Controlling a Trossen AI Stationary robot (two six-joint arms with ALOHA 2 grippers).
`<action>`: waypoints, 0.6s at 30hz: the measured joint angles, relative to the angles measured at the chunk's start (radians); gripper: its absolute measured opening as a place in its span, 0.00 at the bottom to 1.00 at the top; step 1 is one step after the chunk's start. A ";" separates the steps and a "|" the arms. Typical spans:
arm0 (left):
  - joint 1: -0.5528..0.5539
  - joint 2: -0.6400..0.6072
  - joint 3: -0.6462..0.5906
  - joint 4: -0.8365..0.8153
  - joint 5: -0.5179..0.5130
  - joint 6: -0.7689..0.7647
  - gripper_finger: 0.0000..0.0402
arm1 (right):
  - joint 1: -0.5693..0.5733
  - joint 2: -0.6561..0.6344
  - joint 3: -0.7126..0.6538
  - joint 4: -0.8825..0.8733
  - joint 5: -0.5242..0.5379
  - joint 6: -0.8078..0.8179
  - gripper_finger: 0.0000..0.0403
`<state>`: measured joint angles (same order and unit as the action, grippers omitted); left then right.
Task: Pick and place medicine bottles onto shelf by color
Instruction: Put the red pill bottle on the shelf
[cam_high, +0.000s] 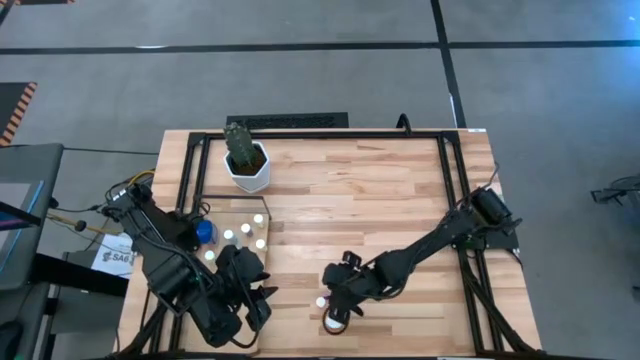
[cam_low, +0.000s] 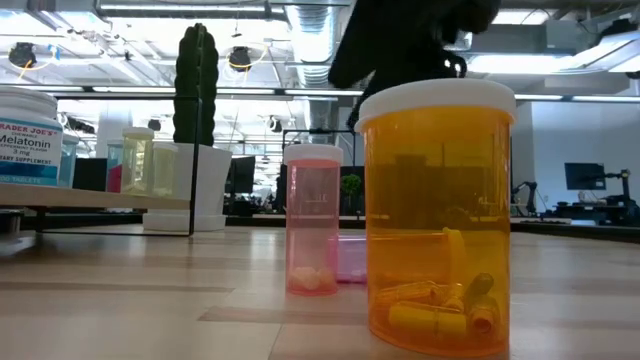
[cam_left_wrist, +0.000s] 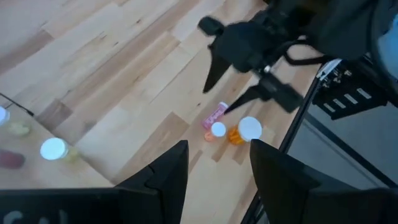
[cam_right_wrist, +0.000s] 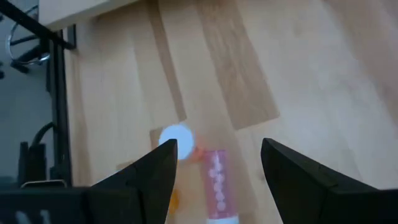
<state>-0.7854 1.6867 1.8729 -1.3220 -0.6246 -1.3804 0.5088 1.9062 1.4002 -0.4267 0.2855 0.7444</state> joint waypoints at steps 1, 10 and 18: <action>-0.001 0.000 0.000 0.002 0.001 0.000 0.39 | -0.007 0.011 0.001 0.016 -0.016 0.006 0.63; -0.003 0.000 -0.001 0.025 0.000 -0.054 0.39 | 0.007 0.014 0.001 0.055 -0.038 -0.034 0.63; 0.000 0.000 -0.001 0.066 -0.010 -0.064 0.39 | 0.034 0.079 0.003 0.159 -0.040 -0.048 0.63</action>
<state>-0.7853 1.6867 1.8717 -1.2556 -0.6342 -1.4441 0.5432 1.9851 1.4030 -0.2672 0.2456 0.6960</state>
